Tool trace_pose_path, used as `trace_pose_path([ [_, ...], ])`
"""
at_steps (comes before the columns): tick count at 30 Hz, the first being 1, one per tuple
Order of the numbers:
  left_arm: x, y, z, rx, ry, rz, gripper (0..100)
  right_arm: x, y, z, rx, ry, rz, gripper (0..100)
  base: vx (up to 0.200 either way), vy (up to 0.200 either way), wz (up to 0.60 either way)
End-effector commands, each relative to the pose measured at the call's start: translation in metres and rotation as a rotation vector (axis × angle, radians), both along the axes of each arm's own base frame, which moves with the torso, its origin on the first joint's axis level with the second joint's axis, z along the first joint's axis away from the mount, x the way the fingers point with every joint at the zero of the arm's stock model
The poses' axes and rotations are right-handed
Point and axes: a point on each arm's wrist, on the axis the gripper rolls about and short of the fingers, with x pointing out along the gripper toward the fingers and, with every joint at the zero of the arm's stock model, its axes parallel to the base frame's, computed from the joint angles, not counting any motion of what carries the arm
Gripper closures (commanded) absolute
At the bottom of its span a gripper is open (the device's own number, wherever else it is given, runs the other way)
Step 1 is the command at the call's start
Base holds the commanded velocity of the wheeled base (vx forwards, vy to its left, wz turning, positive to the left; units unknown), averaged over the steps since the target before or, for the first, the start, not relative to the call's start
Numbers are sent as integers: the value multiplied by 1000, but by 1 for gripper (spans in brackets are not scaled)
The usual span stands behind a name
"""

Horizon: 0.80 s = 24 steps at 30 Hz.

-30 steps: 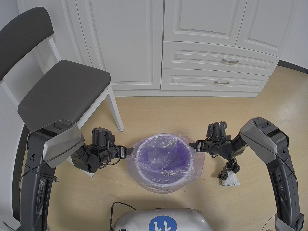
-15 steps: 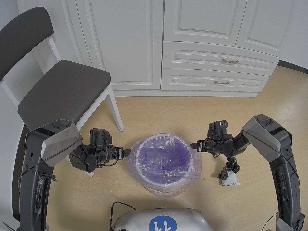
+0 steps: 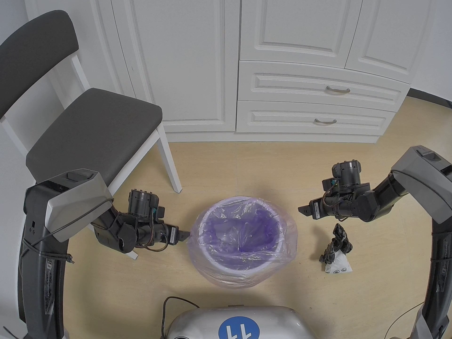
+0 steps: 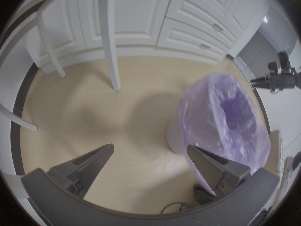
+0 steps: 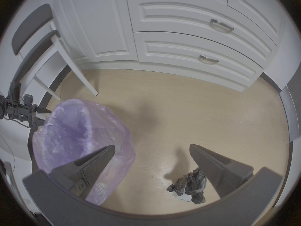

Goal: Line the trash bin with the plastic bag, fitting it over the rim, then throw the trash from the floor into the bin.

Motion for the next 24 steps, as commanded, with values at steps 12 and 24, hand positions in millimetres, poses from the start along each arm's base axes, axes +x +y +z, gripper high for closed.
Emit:
trace_pose_path([
  [12, -38, -19, 10, -75, 164, -245, 0, -44, -7, 26, -124, 0, 112, 0, 0, 0, 0],
  [24, -51, -24, 11, -111, 206, -314, 0, -75, 9, -21, -251, 143, 382, 0, 0, 0, 0],
])
